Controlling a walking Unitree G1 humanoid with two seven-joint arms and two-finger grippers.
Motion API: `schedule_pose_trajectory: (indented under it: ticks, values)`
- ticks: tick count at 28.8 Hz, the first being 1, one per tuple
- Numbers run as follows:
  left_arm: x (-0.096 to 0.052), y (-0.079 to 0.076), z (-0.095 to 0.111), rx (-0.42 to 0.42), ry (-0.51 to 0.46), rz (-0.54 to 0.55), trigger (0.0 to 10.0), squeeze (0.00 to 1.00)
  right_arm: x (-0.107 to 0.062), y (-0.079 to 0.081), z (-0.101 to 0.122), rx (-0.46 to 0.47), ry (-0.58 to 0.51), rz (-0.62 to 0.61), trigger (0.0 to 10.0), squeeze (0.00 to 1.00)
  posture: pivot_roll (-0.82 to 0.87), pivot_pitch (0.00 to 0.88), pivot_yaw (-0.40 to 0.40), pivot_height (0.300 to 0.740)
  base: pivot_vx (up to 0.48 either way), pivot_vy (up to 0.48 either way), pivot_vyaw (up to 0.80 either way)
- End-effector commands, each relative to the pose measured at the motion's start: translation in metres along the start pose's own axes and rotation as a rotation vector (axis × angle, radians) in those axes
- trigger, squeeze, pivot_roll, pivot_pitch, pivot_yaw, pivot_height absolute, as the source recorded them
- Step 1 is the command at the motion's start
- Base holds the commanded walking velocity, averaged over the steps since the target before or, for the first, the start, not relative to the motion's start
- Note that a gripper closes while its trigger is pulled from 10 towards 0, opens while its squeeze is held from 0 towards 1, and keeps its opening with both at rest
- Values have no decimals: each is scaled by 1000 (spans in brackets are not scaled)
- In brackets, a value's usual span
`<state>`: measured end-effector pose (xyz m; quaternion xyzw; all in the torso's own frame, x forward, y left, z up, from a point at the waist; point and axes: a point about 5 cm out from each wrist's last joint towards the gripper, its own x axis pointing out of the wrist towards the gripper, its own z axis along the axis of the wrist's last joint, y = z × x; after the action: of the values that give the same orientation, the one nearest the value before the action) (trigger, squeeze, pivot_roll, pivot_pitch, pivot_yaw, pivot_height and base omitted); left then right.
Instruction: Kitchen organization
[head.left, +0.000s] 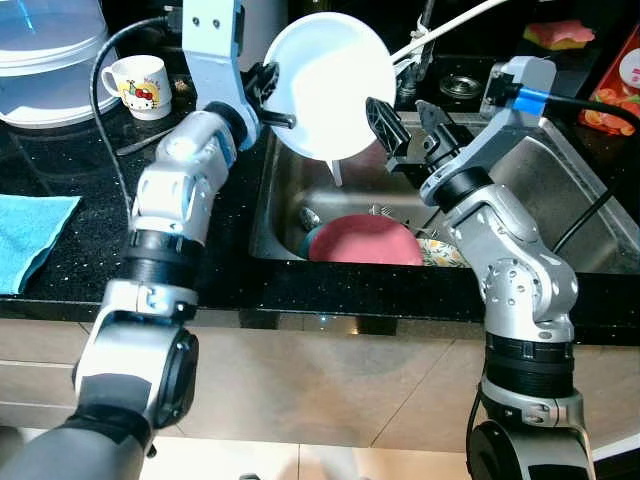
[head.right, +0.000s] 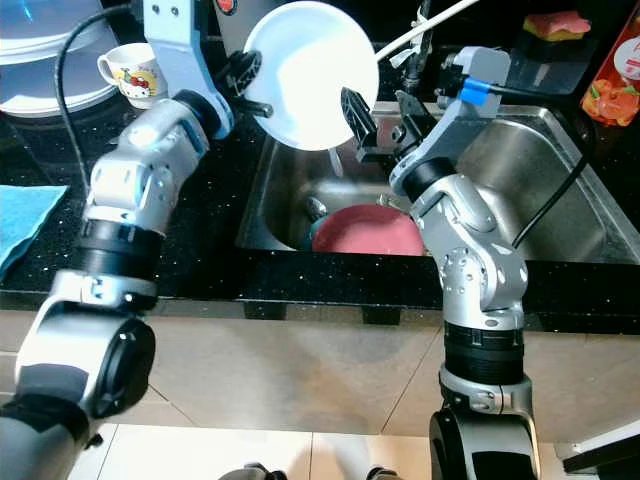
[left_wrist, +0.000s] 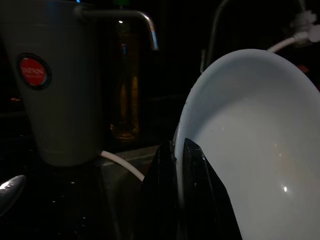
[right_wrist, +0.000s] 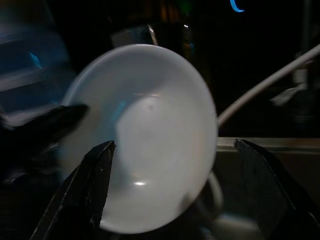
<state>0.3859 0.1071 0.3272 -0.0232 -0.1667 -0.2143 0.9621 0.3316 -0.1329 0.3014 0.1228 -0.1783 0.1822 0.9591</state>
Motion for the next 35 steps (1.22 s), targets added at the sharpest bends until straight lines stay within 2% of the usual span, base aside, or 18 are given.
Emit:
schedule_pose_trajectory:
  ticks: [1,3,19,20,21,22,24,25,29,32,35]
  values:
    - [-1,-6,2,6,-26,-28,10000,0,0,-2,-6,-49,27,-23,10000,0,109,98,29,740,0,0,0]
    - [-4,-9,1,16,-37,-50,10000,0,1,-3,-8,-73,36,-40,10000,0,109,98,29,740,0,0,0]
    - [-13,-18,6,46,-94,-114,10000,0,1,-11,-9,-71,26,-148,10000,0,113,94,32,740,0,0,0]
    - [-14,-19,5,51,-93,-118,10000,0,1,-11,-9,-66,24,-145,5686,0,113,94,32,740,0,0,0]
    - [-14,-19,5,53,-92,-120,10000,0,1,-10,-8,-59,21,-141,5686,0,113,94,32,740,0,0,0]
    - [-14,-20,5,52,-92,-123,10000,0,0,-10,-8,-50,18,-138,902,0,113,94,32,740,0,0,0]
    - [-15,-20,5,50,-92,-124,10000,0,0,-9,-8,-44,16,-136,902,0,113,94,32,740,0,0,0]
    - [-15,-21,5,48,-94,-129,10000,0,0,-9,-7,-35,14,-134,0,0,113,94,32,740,0,0,0]
    - [-15,-23,5,47,-96,-141,10000,0,1,-8,-7,-17,11,-130,0,0,112,88,33,740,0,0,0]
    - [-15,-26,5,48,-101,-155,10000,0,0,-8,-7,45,6,-122,0,0,112,86,33,740,0,0,0]
    - [-16,-29,2,52,-94,-183,10000,0,0,-6,-5,154,-3,-95,0,0,112,79,33,740,0,0,0]
